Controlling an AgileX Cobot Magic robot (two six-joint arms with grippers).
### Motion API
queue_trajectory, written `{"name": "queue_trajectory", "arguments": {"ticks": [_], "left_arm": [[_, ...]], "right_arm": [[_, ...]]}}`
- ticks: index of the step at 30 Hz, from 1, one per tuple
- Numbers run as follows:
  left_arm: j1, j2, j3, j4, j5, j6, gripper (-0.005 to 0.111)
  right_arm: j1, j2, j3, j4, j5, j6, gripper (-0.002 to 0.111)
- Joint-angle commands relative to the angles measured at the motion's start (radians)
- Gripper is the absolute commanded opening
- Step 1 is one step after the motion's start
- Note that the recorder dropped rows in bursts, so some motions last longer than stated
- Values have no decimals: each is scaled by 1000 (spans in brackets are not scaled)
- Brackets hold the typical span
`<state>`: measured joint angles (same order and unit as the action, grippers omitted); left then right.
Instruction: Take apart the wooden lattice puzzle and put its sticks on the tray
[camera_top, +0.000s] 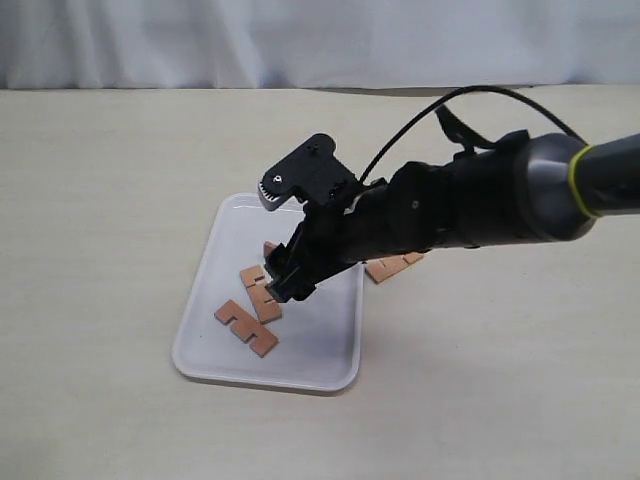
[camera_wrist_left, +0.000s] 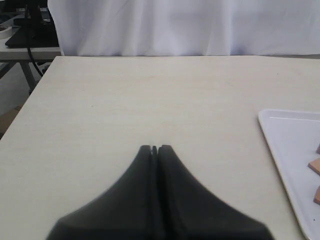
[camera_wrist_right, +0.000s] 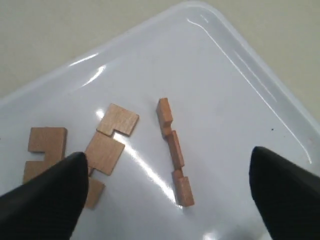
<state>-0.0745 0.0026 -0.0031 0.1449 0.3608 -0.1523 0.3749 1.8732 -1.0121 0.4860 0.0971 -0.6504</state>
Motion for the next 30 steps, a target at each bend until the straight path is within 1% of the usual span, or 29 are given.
{"name": "queue_trajectory", "arguments": {"ticks": [1,3,4,8,10,13,16,17,18,21,24,30], "left_arm": [[-8,-3,3,0,-6,2,0],[-8,-3,3,0,-6,2,0],[-8,-3,3,0,-6,2,0],[-8,-3,3,0,-6,2,0],[-8,-3,3,0,-6,2,0],[-8,-3,3,0,-6,2,0],[-8,-3,3,0,-6,2,0],[-8,-3,3,0,-6,2,0],[-8,-3,3,0,-6,2,0],[-8,-3,3,0,-6,2,0],[-8,-3,3,0,-6,2,0],[-8,-3,3,0,-6,2,0]], "right_arm": [[-14,-106,-1,-7,26,-33,84],[-40,-146,-9,-7,57,-33,82],[-65,-160,-23,-7,100,-33,81],[-196,-153,-110,-43,374,-15,78],[-259,-131,-147,-107,484,34,78],[-310,-98,-164,-247,531,171,78],[-314,-56,-164,-389,528,305,78],[-314,-42,-169,-406,527,336,78],[-314,-23,-176,-408,531,352,77],[-314,32,-208,-417,550,404,69],[-314,83,-247,-419,592,404,61],[-314,148,-279,-450,622,439,61]]}}
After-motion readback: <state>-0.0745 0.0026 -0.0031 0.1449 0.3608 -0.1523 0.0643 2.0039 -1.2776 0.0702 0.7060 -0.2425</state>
